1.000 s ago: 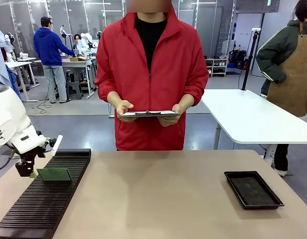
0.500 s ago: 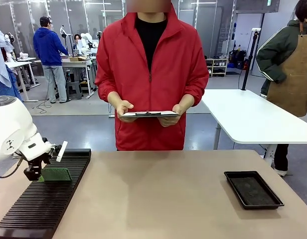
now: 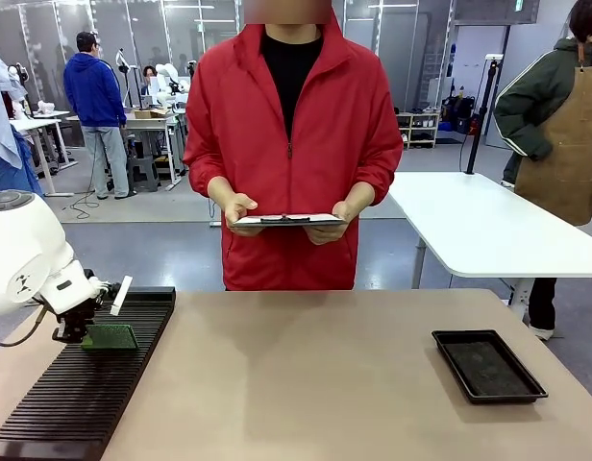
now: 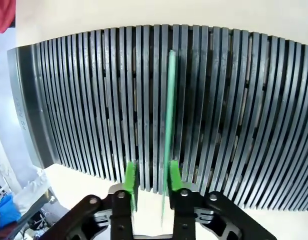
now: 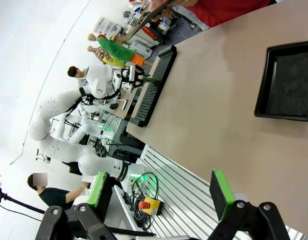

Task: Inspect the PCB.
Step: Pick up the Blank PCB and present it to the human.

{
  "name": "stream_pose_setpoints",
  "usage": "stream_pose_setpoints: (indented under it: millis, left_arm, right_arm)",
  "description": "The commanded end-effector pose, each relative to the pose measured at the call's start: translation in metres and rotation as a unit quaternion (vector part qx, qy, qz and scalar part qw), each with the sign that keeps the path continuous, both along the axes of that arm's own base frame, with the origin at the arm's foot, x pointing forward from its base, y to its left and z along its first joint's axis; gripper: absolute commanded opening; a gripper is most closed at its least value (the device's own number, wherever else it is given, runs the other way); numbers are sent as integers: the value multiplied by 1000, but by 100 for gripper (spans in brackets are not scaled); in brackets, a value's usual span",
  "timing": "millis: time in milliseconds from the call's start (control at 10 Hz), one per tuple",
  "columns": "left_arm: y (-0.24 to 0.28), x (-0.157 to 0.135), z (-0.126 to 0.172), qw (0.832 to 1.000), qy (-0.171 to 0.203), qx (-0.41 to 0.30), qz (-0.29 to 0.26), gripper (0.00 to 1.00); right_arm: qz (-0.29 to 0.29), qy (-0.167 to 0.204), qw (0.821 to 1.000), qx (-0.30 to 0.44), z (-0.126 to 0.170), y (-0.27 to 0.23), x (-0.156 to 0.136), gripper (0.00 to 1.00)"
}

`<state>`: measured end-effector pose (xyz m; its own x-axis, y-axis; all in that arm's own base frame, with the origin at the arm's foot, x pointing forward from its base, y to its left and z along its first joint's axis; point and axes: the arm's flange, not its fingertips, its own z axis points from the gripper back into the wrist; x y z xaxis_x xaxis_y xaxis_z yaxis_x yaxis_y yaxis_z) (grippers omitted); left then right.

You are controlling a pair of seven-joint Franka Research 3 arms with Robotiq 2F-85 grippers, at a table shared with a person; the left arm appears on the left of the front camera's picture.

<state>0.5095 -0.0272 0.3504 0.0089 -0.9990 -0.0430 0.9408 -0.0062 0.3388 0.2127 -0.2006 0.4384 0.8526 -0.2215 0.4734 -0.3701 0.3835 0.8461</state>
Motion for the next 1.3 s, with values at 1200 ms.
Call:
stream_pose_setpoints:
  millis: [1200]
  left_arm:
    - [21, -68, 111, 925, 99, -301, 210, 0]
  right_arm:
    - [0, -8, 1000, 4, 2, 0, 0, 100]
